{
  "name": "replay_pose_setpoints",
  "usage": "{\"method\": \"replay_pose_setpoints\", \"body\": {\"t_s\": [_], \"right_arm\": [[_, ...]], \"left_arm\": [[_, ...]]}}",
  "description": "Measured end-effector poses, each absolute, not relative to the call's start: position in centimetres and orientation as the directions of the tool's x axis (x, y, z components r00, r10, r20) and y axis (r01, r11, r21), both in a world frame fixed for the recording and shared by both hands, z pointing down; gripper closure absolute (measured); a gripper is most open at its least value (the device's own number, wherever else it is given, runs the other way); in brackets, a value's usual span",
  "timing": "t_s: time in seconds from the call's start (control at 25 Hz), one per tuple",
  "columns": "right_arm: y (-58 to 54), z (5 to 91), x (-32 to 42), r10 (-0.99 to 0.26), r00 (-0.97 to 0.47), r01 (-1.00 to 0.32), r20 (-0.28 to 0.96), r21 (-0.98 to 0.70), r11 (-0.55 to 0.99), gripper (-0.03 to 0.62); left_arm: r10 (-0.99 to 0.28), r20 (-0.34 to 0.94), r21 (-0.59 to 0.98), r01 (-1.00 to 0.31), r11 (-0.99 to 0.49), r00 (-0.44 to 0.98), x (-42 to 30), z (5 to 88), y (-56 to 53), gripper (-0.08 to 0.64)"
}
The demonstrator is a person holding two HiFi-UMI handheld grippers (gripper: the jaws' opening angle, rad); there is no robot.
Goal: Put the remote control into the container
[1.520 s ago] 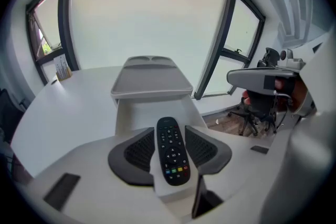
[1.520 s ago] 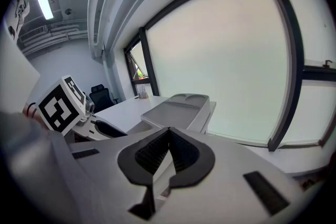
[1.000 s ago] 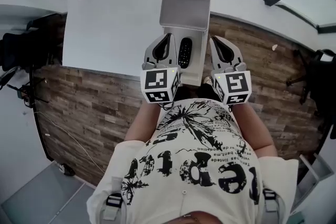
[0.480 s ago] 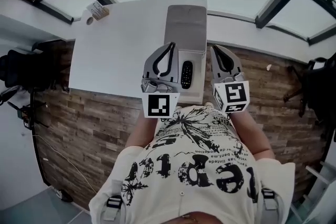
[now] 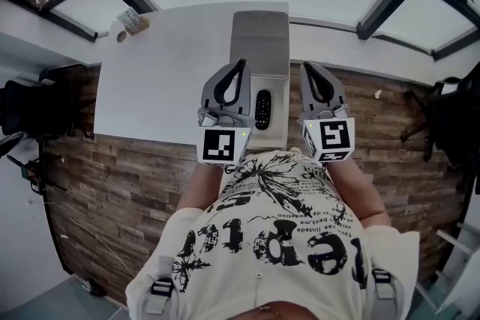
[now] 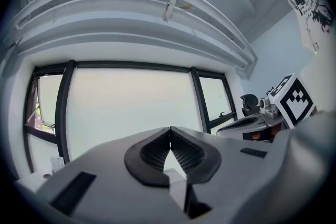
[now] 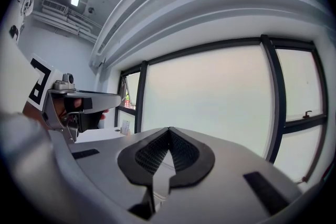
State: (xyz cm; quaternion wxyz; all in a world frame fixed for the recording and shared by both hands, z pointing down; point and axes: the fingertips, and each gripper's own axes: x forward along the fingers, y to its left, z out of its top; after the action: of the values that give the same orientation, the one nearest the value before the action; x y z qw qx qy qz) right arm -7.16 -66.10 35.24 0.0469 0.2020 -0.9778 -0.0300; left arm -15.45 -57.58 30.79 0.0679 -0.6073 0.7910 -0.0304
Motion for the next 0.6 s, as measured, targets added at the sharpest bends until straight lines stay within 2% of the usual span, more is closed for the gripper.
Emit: {"method": "replay_pose_setpoints", "body": {"t_s": [0.6], "right_arm": [[-67.1,36.4,-5.3,-0.417,-0.902,-0.412,0.114,0.062,0.909,0.589]], "left_arm": [[-0.961,0.098,-0.119,-0.962,0.246,-0.258,-14.2,33.6,-59.4,0.551]]}}
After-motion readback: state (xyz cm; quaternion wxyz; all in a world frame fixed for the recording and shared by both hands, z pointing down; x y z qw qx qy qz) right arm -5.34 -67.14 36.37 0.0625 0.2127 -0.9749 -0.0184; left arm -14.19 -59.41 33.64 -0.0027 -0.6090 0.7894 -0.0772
